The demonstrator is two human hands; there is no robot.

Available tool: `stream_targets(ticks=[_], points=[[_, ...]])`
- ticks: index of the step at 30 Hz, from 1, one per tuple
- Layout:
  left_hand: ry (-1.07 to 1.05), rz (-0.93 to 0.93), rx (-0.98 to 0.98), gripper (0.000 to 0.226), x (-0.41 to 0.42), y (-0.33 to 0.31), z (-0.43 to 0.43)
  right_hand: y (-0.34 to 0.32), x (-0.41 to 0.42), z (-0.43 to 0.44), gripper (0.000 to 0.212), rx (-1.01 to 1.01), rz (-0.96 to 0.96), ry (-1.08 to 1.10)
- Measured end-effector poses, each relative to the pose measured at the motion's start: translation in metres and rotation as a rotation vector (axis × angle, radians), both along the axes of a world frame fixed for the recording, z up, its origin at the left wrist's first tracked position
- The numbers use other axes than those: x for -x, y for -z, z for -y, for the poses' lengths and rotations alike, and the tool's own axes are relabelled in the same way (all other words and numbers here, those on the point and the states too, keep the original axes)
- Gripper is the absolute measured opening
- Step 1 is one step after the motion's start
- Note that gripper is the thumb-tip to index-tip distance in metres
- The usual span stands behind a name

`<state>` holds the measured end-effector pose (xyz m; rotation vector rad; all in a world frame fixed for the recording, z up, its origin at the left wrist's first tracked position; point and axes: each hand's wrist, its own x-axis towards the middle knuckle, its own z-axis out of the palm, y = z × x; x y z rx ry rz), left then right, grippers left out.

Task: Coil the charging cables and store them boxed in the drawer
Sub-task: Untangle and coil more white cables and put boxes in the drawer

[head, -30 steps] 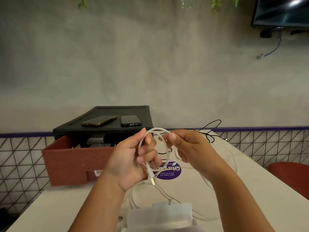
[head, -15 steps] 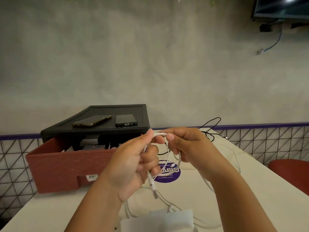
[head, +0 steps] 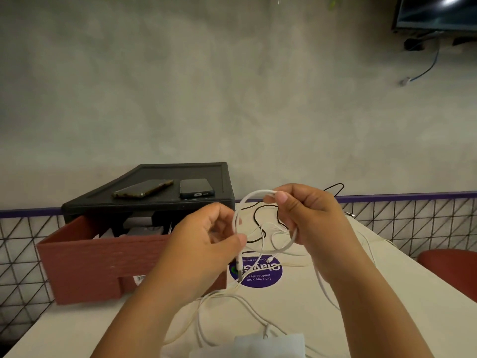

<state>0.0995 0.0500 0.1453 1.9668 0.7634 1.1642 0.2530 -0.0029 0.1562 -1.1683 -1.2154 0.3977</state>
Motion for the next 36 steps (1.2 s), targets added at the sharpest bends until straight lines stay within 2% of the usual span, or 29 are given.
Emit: stream_targets(ticks=[5,8,10,12,16,18,20,23,26,30,34,36], points=[[-0.029,-0.108,-0.046,0.024,0.008,-0.002,-0.003,-0.001,0.004,0.002,0.03,0.051,0.011,-0.028],[-0.148,0.002,-0.124,0.033,0.015,-0.004,-0.009,-0.002,0.004,0.003,0.032,0.113,0.027,-0.069],[-0.173,0.104,-0.12,0.03,0.017,-0.008,-0.011,-0.003,0.005,0.004,0.032,0.124,0.027,-0.099],[-0.048,0.242,0.026,0.027,0.014,-0.01,-0.007,-0.003,0.008,0.004,0.029,0.11,0.024,-0.114],[0.322,0.551,0.494,0.024,0.003,-0.012,0.006,-0.002,0.014,0.003,0.026,0.101,-0.006,-0.145],[0.434,0.591,0.626,0.024,0.001,-0.011,0.01,-0.003,0.013,0.003,0.027,0.09,-0.021,-0.14],[0.455,0.518,0.655,0.021,0.0,-0.009,0.011,-0.004,0.011,0.004,0.028,0.065,-0.018,-0.1],[0.358,0.383,0.562,0.024,0.0,-0.009,0.013,-0.004,0.009,0.004,0.027,0.035,-0.008,-0.035],[0.174,0.27,0.316,0.033,0.0,-0.009,0.015,-0.004,0.012,0.004,0.023,0.043,0.031,0.001],[-0.103,0.096,0.005,0.018,-0.004,0.002,0.002,-0.006,0.013,0.006,0.021,0.031,0.062,0.052],[-0.09,0.036,-0.075,0.031,0.002,0.005,-0.007,-0.007,0.008,0.007,0.023,0.048,0.087,0.093],[-0.171,-0.031,-0.194,0.027,0.006,0.004,-0.011,-0.007,0.006,0.007,0.024,0.07,0.096,0.094]])
